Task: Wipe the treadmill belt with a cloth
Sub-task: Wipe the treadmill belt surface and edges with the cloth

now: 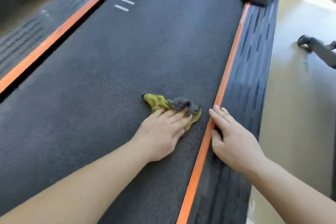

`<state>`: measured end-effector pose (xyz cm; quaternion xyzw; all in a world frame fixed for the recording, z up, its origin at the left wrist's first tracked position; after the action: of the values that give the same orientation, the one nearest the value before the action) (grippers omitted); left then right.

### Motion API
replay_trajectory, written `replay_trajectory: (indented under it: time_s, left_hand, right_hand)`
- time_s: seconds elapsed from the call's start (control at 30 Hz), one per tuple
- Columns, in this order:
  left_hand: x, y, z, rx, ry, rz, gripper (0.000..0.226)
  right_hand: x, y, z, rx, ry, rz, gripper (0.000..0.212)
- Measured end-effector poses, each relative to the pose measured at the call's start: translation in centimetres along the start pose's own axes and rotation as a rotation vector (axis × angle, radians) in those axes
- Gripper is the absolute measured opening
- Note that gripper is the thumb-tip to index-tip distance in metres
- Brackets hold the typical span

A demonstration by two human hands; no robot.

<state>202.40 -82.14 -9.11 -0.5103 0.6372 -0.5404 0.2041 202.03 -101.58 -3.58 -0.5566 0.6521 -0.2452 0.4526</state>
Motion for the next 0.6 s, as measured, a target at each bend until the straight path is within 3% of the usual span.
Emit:
replay_trajectory:
  time_s: [0.1,0.2,0.27,0.33,0.37,0.43,0.47,0.53,0.6]
  left_hand:
    - [-1.6,-1.0,0.9,0.079,-0.300,-0.148,0.057]
    - [3.4,-0.6,0.4,0.009,-0.134,-0.263,0.069]
    - [3.7,-2.4,0.0,-0.006,-0.028,-0.546,0.056]
    - [1.3,-5.1,-1.2,0.136,-0.077,-0.822,0.037]
    - [-0.3,-5.9,-2.2,0.281,-0.116,-0.845,0.034]
    - [-3.1,-6.3,-4.6,0.505,-0.204,-0.647,0.035]
    - [-4.5,-5.4,-5.6,0.487,-0.271,-0.475,0.040]
    - [-7.0,-2.6,-7.4,0.227,-0.438,-0.145,0.059]
    - [-8.8,0.2,-9.0,0.026,-0.533,-0.060,0.072]
  right_hand:
    - [0.1,0.0,0.1,-0.009,0.014,0.032,0.058]
    - [-0.4,0.0,0.1,0.012,0.011,0.045,0.057]
    - [-0.7,-0.1,0.2,-0.009,0.004,0.057,0.058]
    - [-1.0,-0.2,0.1,-0.029,0.005,0.069,0.059]
    - [-1.3,-0.1,0.1,-0.029,-0.007,0.067,0.060]
    - [-2.9,0.2,0.2,-0.016,-0.082,0.043,0.062]
    - [-4.1,0.4,0.5,-0.010,-0.146,0.024,0.063]
    - [-6.7,1.4,1.4,-0.033,-0.279,-0.028,0.064]
    - [-8.9,2.9,2.5,-0.123,-0.315,-0.080,0.063]
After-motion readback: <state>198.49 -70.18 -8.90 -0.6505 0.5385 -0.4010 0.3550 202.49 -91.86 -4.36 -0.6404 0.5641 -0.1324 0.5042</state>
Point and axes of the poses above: each hand's wrist, its own z-axis towards the middle knuckle, its own y-axis out of the palm, x = y × z, the point moved 4 cm from there along z, towards the middle knuckle, and after that the axes turned 10 degrees about -x, right-handed, at the moved point
